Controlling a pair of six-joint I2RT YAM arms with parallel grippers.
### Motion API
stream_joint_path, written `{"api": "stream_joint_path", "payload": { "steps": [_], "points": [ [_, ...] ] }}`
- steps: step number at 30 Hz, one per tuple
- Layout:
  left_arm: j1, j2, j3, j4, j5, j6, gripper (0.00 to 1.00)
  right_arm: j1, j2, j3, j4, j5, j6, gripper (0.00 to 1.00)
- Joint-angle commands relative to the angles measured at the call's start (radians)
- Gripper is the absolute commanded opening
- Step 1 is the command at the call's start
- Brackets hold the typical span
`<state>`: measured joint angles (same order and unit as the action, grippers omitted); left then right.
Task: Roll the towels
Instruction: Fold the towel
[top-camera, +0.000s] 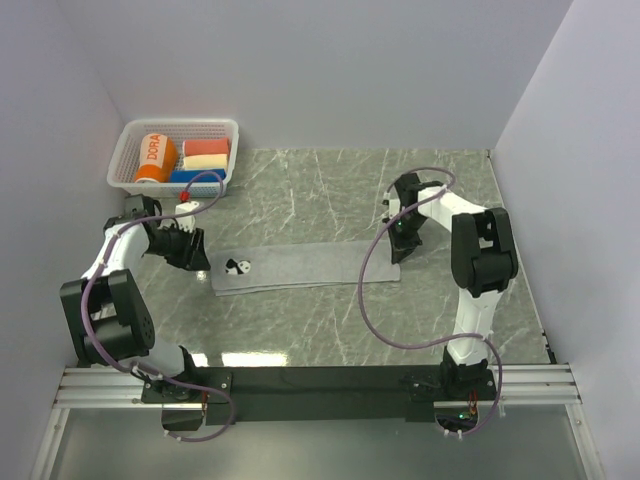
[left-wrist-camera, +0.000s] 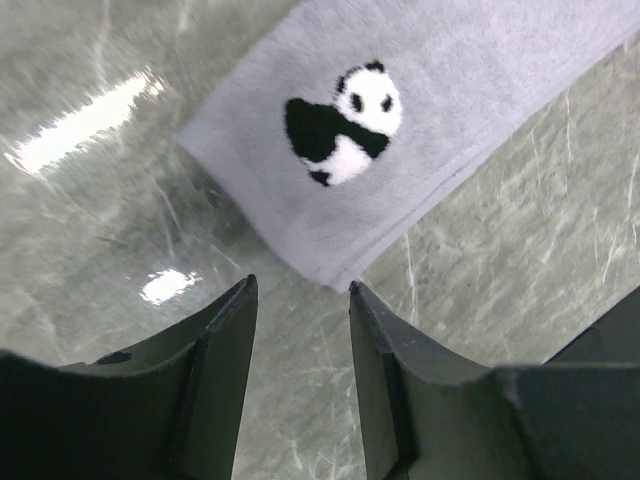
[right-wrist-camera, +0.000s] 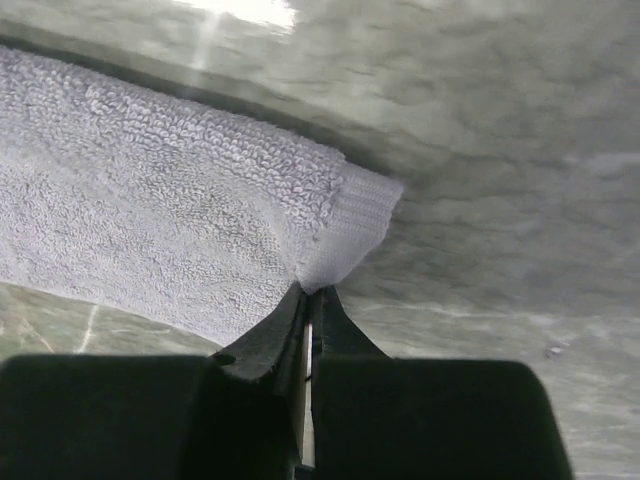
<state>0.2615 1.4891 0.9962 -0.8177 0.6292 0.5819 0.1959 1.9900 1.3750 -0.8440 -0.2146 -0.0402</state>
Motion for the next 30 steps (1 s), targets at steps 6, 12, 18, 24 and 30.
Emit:
{"api": "stream_joint_path", "payload": {
  "steps": [6, 12, 18, 24, 30],
  "points": [
    [0.001, -0.089, 0.027, 0.072, 0.040, -0.047, 0.48, -0.156, -0.066, 0.134, -0.113, 0.095, -0.131, 0.00],
    [0.001, -0.073, 0.033, 0.094, 0.050, -0.083, 0.48, -0.138, -0.086, 0.188, -0.194, -0.047, -0.161, 0.00],
    [-0.001, -0.072, 0.036, 0.088, 0.058, -0.086, 0.54, -0.040, -0.108, 0.211, -0.210, -0.219, -0.135, 0.00],
    [-0.001, -0.078, 0.019, 0.088, 0.075, -0.099, 0.62, 0.083, -0.063, 0.265, -0.185, -0.338, -0.083, 0.00],
    [-0.002, -0.101, -0.005, 0.103, 0.063, -0.113, 0.99, 0.177, 0.027, 0.337, -0.153, -0.390, -0.020, 0.00]
  ]
}}
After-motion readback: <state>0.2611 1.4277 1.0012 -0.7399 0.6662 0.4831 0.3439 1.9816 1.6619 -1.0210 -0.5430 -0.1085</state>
